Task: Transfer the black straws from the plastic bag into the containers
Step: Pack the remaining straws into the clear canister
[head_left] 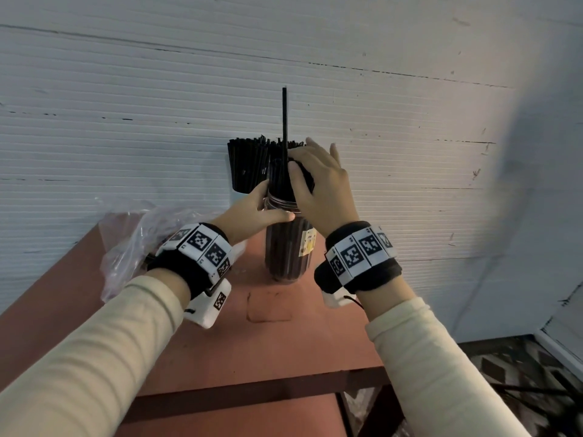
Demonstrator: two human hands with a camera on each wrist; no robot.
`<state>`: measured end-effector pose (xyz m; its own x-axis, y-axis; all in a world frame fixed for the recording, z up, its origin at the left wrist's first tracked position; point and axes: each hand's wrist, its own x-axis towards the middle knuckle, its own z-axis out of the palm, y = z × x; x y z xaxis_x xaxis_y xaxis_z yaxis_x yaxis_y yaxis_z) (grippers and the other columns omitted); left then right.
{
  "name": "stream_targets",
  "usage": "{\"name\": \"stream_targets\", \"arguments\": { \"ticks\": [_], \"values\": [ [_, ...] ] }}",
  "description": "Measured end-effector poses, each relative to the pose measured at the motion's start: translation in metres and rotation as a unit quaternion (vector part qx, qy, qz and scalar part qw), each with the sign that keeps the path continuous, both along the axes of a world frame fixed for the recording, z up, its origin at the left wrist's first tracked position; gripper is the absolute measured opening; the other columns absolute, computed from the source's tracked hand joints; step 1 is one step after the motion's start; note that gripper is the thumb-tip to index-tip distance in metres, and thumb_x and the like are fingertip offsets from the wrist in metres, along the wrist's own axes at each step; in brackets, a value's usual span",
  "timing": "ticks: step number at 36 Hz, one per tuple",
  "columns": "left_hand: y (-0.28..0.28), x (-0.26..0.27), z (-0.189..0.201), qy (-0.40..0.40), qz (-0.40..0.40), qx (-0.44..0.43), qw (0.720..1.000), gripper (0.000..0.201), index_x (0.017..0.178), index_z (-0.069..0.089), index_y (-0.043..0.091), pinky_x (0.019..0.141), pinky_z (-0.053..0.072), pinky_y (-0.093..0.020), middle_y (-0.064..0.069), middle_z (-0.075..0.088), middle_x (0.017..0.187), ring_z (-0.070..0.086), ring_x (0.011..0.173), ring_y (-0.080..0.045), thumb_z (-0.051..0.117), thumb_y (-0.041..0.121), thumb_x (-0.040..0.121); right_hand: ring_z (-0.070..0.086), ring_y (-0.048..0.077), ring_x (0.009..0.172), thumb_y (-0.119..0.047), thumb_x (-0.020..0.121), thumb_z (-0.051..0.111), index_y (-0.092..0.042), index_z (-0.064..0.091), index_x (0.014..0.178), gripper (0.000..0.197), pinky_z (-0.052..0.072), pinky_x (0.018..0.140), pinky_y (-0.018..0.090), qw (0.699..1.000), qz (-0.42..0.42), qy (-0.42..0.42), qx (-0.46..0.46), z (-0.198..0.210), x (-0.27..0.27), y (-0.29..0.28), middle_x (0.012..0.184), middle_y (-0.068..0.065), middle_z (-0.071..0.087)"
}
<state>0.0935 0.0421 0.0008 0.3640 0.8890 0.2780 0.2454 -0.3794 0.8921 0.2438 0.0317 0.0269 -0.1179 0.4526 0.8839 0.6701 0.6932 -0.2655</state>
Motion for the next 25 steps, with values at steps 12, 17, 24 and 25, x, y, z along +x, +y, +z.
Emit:
{"name": "stream_targets", "arguments": {
  "ticks": [12, 17, 24, 25],
  "values": [
    [0.002, -0.016, -0.001, 0.019, 0.022, 0.017, 0.999, 0.067, 0.131, 0.054, 0.022, 0.101, 0.047, -0.031, 0.007, 0.067, 0.121, 0.061, 0.113, -0.004, 0.085, 0.032, 0.072, 0.046, 0.019, 0.132, -0.017, 0.094, 0.044, -0.008, 0.064, 0.122, 0.036, 0.011, 0.119, 0.041, 0.998, 0.008, -0.024, -0.062, -0.002, 0.004, -0.01, 0.126, 0.004, 0.064],
    [-0.006, -0.005, -0.004, -0.003, 0.075, 0.077, 0.994, 0.046, 0.111, 0.067, 0.017, 0.078, 0.047, -0.008, 0.005, 0.069, 0.108, 0.064, 0.095, 0.005, 0.087, 0.023, 0.07, 0.048, 0.012, 0.129, -0.013, 0.096, 0.049, -0.011, 0.065, 0.123, 0.032, 0.032, 0.113, 0.027, 0.99, 0.067, -0.002, -0.126, 0.015, 0.015, -0.017, 0.126, 0.0, 0.064],
    [-0.003, -0.008, 0.001, 0.018, 0.049, -0.008, 0.999, 0.048, 0.113, 0.057, 0.03, 0.099, 0.042, -0.028, 0.008, 0.063, 0.12, 0.058, 0.114, -0.008, 0.084, 0.025, 0.074, 0.054, 0.007, 0.12, -0.009, 0.092, 0.053, -0.019, 0.036, 0.145, 0.057, 0.041, 0.097, 0.01, 0.98, 0.121, 0.026, -0.154, 0.048, 0.024, -0.027, 0.133, -0.002, 0.056],
    [-0.003, -0.009, 0.001, 0.013, 0.046, -0.022, 0.999, 0.056, 0.12, 0.053, 0.028, 0.103, 0.04, -0.03, 0.008, 0.061, 0.123, 0.056, 0.117, -0.009, 0.084, 0.025, 0.074, 0.055, 0.008, 0.118, -0.009, 0.092, 0.054, -0.02, 0.034, 0.147, 0.059, 0.044, 0.096, 0.013, 0.979, 0.137, 0.037, -0.144, 0.053, 0.024, -0.029, 0.133, -0.001, 0.054]
  ]
}}
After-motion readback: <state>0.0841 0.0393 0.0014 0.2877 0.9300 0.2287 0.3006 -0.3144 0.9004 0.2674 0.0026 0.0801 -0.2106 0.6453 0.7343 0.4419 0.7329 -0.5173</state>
